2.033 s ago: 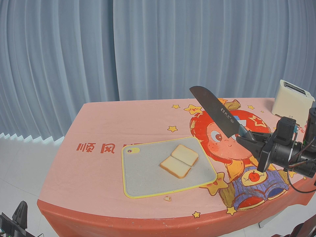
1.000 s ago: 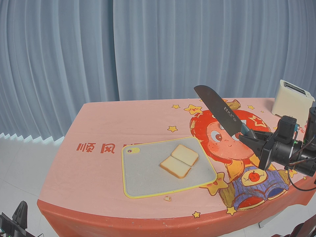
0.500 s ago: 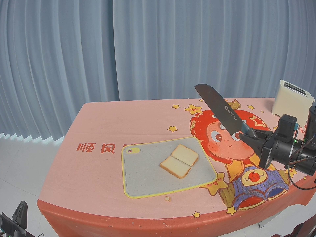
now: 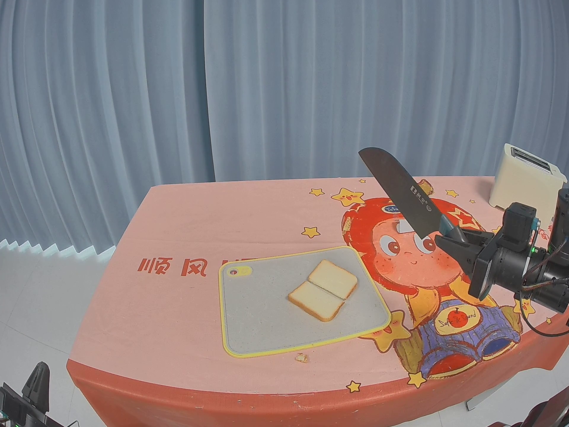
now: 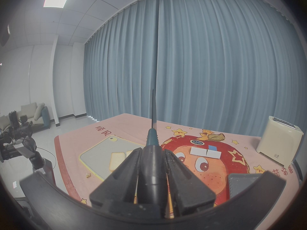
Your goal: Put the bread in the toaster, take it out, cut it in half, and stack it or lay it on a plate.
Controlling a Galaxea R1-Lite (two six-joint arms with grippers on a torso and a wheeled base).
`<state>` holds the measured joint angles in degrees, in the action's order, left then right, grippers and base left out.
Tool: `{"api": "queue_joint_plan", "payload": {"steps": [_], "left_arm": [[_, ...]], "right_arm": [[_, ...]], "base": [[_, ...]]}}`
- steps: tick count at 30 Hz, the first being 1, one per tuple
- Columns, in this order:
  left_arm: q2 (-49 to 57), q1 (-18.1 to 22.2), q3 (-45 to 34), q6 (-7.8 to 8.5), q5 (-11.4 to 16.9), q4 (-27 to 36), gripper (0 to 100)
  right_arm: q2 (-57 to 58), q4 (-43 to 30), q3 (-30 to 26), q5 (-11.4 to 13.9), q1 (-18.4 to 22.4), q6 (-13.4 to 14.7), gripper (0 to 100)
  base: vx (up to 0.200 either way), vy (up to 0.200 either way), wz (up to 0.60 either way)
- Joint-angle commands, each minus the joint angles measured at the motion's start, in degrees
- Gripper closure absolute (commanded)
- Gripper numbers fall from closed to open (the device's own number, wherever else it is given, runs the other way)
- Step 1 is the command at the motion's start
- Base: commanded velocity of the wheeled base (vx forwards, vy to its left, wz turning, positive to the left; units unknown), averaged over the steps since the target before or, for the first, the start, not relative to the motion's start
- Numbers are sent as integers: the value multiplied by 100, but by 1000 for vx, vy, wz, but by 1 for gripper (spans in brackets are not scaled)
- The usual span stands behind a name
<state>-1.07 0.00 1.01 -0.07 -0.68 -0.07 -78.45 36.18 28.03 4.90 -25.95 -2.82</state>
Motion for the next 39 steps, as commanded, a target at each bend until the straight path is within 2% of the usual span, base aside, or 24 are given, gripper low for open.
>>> {"api": "queue_joint_plan", "payload": {"steps": [1, 14, 39], "left_arm": [[-16, 0, -101, -1, -2, -1, 100], [-16, 0, -101, -1, -2, -1, 100], [-16, 0, -101, -1, -2, -1, 100]], "right_arm": [[14, 3, 1, -7, 29, 0, 100], [31, 3, 45, -7, 407, 0, 100], [-4, 3, -87, -24, 495, 9, 100]], "base": [[0, 0, 0], [0, 0, 0], [0, 0, 0]]}}
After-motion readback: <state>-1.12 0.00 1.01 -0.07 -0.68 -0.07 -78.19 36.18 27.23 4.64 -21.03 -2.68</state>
